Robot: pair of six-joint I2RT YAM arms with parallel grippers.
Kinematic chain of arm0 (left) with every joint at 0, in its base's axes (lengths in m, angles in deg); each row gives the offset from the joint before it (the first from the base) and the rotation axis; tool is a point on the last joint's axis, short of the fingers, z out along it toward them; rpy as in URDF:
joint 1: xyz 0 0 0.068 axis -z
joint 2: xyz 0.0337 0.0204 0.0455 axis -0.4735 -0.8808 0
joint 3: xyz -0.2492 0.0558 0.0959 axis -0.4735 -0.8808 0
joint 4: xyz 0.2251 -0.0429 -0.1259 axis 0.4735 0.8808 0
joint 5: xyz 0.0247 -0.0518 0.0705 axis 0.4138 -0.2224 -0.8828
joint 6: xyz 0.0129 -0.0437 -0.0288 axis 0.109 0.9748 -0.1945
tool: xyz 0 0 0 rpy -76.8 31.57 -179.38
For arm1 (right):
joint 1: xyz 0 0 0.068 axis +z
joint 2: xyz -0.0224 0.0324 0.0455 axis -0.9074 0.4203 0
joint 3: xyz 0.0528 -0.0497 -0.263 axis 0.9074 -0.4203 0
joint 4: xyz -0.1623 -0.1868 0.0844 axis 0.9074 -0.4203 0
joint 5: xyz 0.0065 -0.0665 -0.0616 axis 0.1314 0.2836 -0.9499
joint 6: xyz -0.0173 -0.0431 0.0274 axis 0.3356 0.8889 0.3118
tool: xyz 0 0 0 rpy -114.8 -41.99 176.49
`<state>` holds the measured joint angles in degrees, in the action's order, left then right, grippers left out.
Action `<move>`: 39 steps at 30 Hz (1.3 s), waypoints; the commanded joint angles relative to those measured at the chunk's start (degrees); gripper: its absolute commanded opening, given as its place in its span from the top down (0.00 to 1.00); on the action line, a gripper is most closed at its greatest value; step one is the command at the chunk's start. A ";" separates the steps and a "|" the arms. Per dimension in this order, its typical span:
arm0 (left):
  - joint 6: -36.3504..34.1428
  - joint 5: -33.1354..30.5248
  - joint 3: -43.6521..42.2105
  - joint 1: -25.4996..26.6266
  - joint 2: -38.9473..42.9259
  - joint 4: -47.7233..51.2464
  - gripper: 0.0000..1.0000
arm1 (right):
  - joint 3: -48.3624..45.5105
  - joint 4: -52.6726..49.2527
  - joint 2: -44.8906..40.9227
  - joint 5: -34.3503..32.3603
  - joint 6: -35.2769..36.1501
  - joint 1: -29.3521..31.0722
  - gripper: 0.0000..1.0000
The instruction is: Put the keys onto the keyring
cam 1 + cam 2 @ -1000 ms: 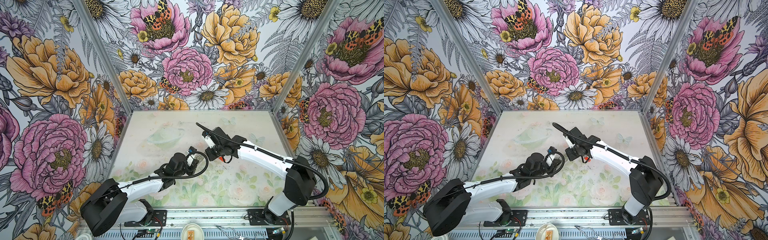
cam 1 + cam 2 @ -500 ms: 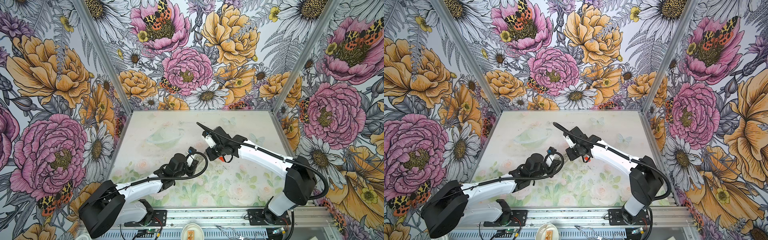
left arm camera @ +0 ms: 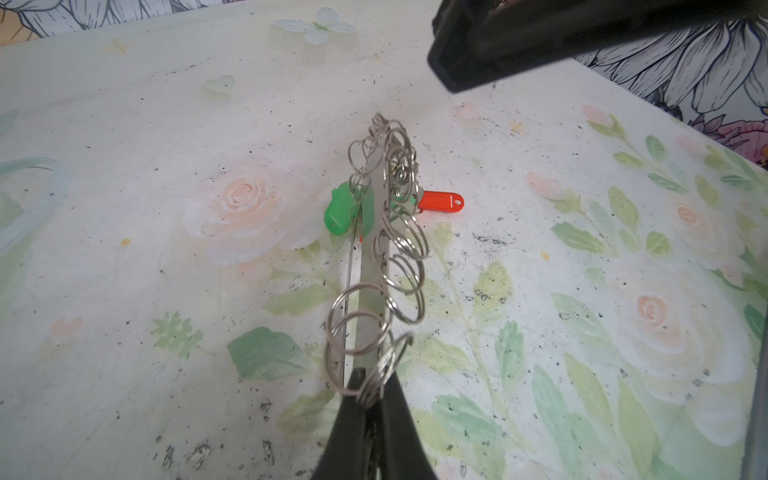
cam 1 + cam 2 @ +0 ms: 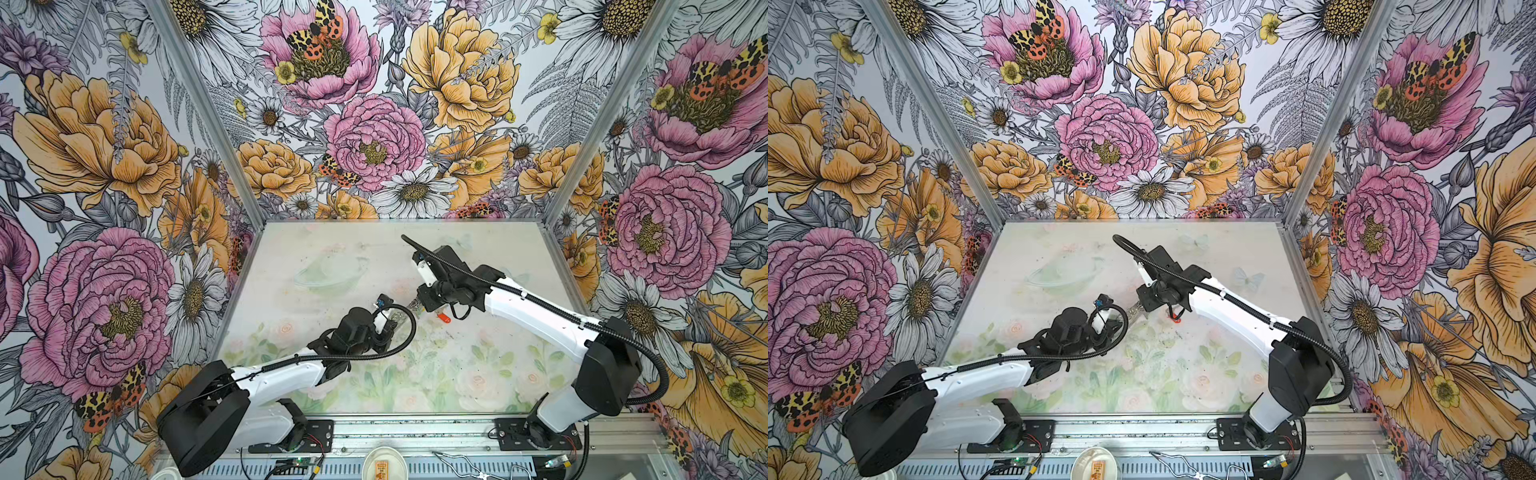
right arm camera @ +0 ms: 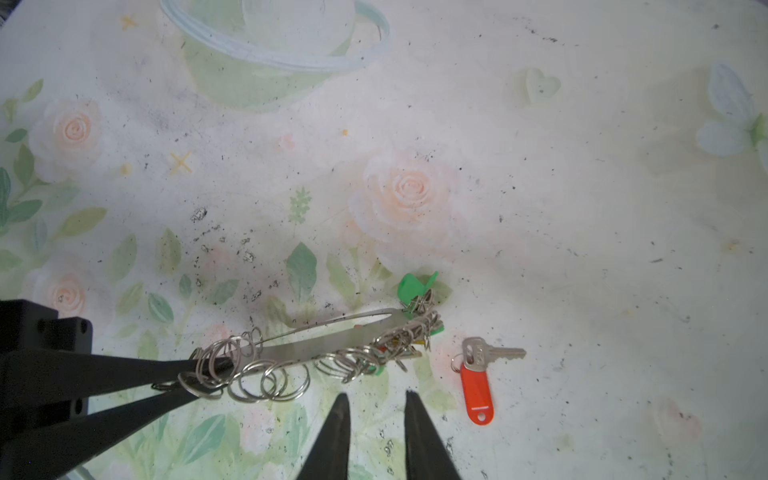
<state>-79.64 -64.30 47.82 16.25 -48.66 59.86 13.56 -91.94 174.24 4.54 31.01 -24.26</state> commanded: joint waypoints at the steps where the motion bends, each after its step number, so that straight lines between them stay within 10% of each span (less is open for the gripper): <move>1: -0.01 -2.31 -0.36 0.24 -0.36 -0.44 1.00 | 0.43 1.29 -2.81 -0.68 0.11 -0.12 0.72; 20: 1.13 -0.94 -1.02 -0.30 2.10 -0.84 1.00 | -11.80 13.95 -4.92 7.15 2.51 0.31 0.68; 29: 10.57 -0.44 0.41 -2.70 1.68 -2.97 1.00 | -18.97 24.21 -7.57 -3.88 -15.89 0.48 0.70; 39: 19.85 -4.48 -0.91 -1.46 2.41 -9.42 1.00 | -34.34 61.19 -9.33 6.48 -45.46 -0.87 0.71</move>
<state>-64.16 -66.23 47.16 14.02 -47.88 57.67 -18.31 -47.88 164.23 7.45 -1.99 -25.22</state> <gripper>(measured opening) 0.090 0.285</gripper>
